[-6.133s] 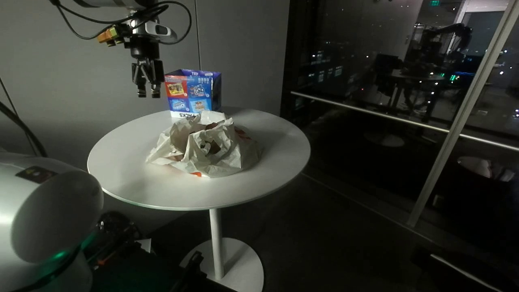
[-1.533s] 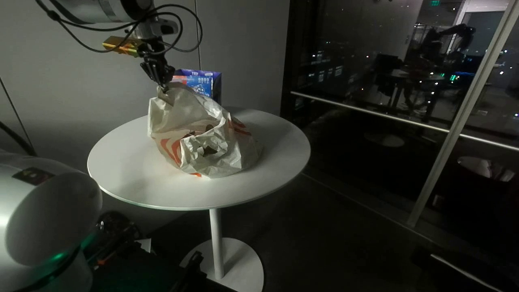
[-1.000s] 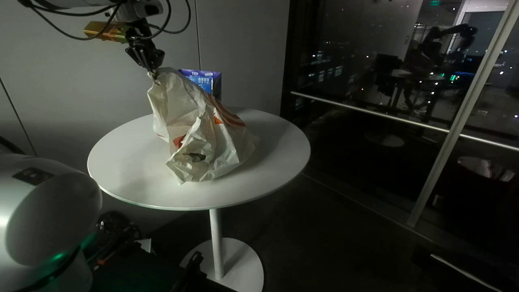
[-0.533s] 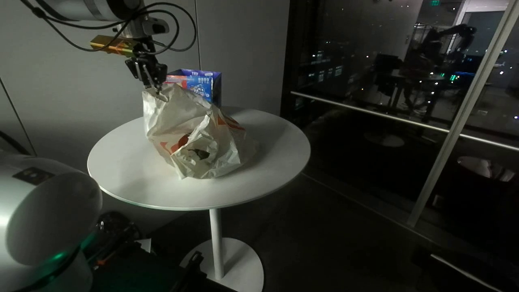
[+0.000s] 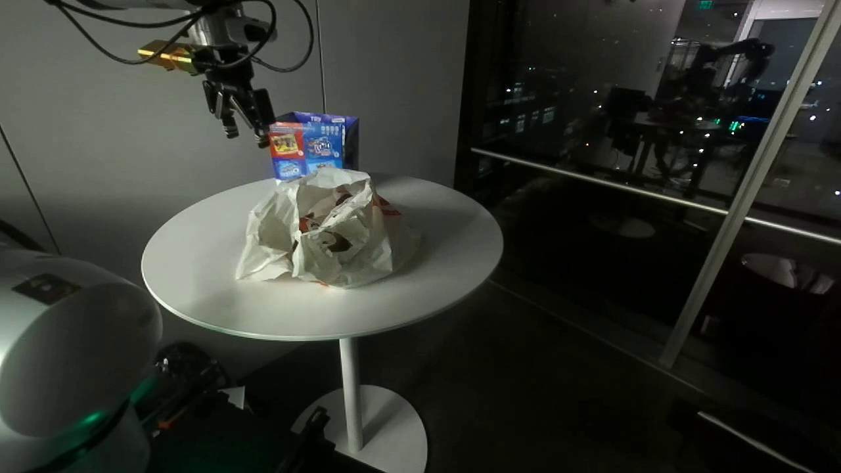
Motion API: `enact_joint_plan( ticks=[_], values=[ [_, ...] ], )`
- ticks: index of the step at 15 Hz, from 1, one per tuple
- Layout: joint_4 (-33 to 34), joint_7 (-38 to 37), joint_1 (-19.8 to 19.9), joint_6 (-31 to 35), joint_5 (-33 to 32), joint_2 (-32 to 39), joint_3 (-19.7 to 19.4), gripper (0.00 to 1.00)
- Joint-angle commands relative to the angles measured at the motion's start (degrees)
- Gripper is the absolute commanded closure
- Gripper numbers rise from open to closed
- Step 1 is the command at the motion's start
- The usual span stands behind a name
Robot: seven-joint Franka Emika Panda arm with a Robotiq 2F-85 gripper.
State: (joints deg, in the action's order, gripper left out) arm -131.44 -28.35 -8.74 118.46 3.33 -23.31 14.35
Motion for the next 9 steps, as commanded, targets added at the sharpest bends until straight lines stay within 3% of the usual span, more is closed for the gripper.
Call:
enact_joint_plan(
  ticks=[1, 9],
  values=[
    [-0.9, -2.1, 1.2, -4.3, 2.1, -4.0, -0.6, 0.0],
    [-8.1, -3.4, 2.3, -2.7, 8.0, -4.0, -1.8, 0.0]
  ],
)
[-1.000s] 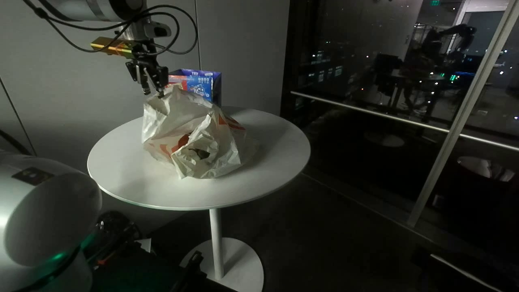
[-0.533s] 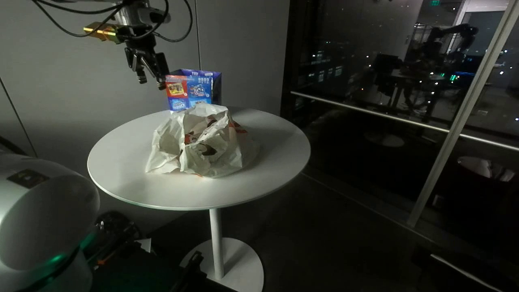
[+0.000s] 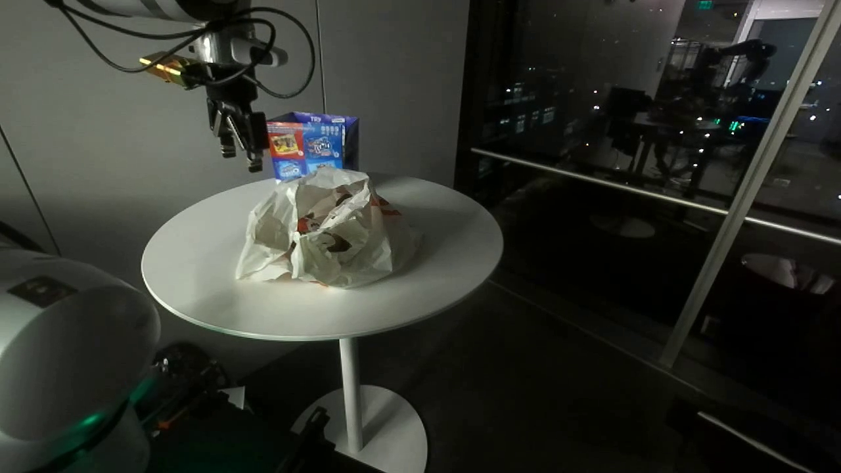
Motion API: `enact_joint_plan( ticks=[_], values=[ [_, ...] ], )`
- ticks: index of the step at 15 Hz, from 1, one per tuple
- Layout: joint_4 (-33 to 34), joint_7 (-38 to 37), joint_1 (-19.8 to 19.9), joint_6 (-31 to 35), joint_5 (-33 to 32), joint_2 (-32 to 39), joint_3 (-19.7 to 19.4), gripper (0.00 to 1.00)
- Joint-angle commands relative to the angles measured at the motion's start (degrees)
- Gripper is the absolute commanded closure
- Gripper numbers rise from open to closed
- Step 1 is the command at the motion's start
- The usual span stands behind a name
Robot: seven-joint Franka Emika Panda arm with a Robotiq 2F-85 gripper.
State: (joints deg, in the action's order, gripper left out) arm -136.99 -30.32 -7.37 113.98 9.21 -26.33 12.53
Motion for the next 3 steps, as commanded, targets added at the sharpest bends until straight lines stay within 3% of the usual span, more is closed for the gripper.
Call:
enact_joint_plan(
  ticks=[1, 3],
  values=[
    [-3.4, -2.2, 1.4, 2.0, 2.4, -1.0, 0.1, 0.0],
    [-4.7, -3.4, 2.0, 2.5, 2.5, -1.1, 0.2, 0.0]
  ],
)
